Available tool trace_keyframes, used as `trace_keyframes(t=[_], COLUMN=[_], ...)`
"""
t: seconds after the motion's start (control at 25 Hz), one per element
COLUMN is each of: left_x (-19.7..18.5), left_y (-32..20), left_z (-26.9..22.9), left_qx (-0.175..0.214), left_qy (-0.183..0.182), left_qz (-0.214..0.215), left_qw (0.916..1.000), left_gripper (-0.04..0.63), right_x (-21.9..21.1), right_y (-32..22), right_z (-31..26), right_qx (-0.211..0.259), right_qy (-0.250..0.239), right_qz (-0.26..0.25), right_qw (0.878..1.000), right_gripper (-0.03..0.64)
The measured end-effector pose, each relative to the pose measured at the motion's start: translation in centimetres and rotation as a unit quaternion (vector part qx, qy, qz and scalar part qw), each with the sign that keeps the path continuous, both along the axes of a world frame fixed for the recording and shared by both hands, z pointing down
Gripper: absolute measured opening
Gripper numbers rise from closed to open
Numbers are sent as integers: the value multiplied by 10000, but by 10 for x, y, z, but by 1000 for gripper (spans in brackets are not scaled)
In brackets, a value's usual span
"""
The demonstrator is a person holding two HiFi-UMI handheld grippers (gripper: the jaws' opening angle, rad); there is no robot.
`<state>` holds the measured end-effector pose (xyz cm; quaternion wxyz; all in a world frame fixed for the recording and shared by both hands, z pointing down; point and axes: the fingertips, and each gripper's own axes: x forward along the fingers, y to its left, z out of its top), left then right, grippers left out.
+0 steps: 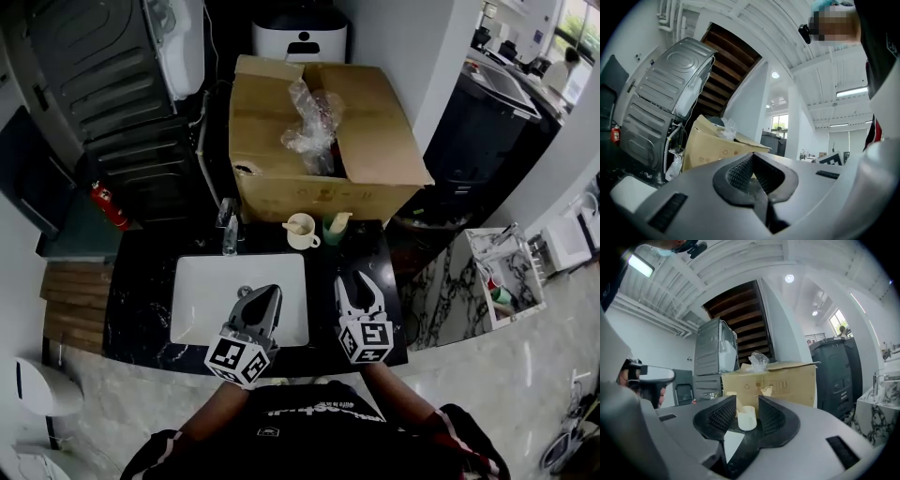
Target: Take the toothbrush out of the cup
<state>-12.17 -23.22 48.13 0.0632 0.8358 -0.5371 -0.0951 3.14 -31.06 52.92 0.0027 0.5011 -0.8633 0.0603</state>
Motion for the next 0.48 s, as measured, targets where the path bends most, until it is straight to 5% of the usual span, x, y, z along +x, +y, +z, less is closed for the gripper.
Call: trace_keyframes(t=[0.48], left_x=[-28], left_y=[1], left_z=[10], left_qx=[-148], left_qy=[-13], left_qz=[-307], left_qw=[9994], left_gripper=[15], right_x=[-16], right_y=[-127], right_z=[33], right_qx=[-77], right_qy=[283], right_qz=[335], right_qw=[9990], right_gripper=[174])
